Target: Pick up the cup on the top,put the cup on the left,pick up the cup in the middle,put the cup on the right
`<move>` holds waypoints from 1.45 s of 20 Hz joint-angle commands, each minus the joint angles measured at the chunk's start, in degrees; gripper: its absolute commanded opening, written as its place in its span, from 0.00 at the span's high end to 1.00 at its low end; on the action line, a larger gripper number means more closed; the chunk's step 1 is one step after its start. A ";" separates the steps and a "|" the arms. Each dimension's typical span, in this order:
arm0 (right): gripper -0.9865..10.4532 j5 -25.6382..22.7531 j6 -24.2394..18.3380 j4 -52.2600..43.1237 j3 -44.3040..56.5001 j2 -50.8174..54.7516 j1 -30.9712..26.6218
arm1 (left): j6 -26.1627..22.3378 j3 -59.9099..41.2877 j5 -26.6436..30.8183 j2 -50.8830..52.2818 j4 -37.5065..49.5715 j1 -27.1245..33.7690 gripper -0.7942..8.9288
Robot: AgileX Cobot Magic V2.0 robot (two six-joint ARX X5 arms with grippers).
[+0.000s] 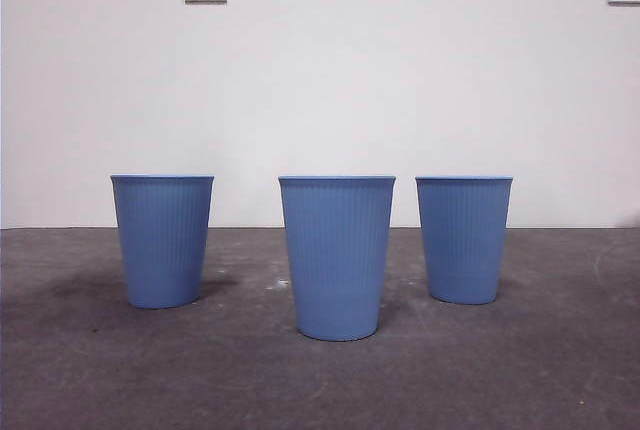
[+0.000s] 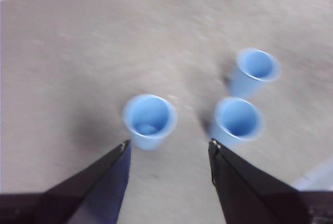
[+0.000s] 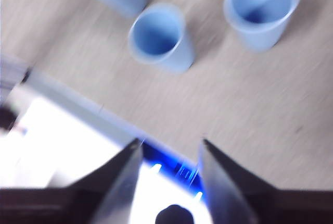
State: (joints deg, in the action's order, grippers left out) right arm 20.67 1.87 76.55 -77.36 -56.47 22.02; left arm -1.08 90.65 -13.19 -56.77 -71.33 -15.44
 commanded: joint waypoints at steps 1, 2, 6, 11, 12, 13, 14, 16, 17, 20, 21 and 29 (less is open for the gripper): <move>0.85 0.48 -2.16 2.03 0.31 0.24 1.44 | -1.73 -0.17 -2.32 0.07 -1.92 -0.02 0.75; 0.93 0.44 -2.47 2.05 0.31 0.26 1.81 | -2.21 -0.17 -2.27 0.07 -2.58 -0.02 0.86; 0.92 0.04 -1.18 0.63 0.31 0.24 2.05 | -2.16 -0.17 -2.03 0.09 -2.97 -0.02 0.93; 0.91 -0.02 2.73 0.42 0.31 0.28 2.05 | -1.99 -0.17 -1.97 0.07 -3.02 -0.02 0.92; 0.91 -0.02 2.73 0.42 0.31 0.28 2.05 | -1.99 -0.17 -1.97 0.07 -3.02 -0.02 0.92; 0.91 -0.02 2.73 0.44 0.31 0.28 2.05 | -1.97 -0.17 -1.97 0.07 -3.02 -0.02 0.92; 0.91 0.00 2.73 0.44 0.31 0.28 2.05 | -1.99 -0.17 -1.97 0.07 -3.02 -0.02 0.92; 0.91 0.00 2.73 0.44 0.31 0.28 2.05 | -1.97 -0.17 -1.97 0.07 -3.02 -0.02 0.92; 0.91 0.00 2.73 0.44 0.31 0.28 2.05 | -1.99 -0.17 -1.97 0.07 -3.02 -0.02 0.92; 0.91 -0.02 2.73 0.44 0.31 0.28 2.03 | -8.57 -0.66 -0.90 0.24 1.64 1.03 0.92; 0.91 0.00 2.73 0.42 0.31 0.28 2.03 | -11.08 -1.68 -0.20 1.77 7.87 2.29 0.92; 0.91 0.00 2.73 0.44 0.31 0.28 2.03 | -18.47 -42.77 6.43 26.69 62.03 15.23 0.92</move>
State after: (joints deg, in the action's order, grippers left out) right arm 20.82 4.12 77.49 -77.36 -56.23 23.99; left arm -18.50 52.40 -7.99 -31.14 -11.35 -0.67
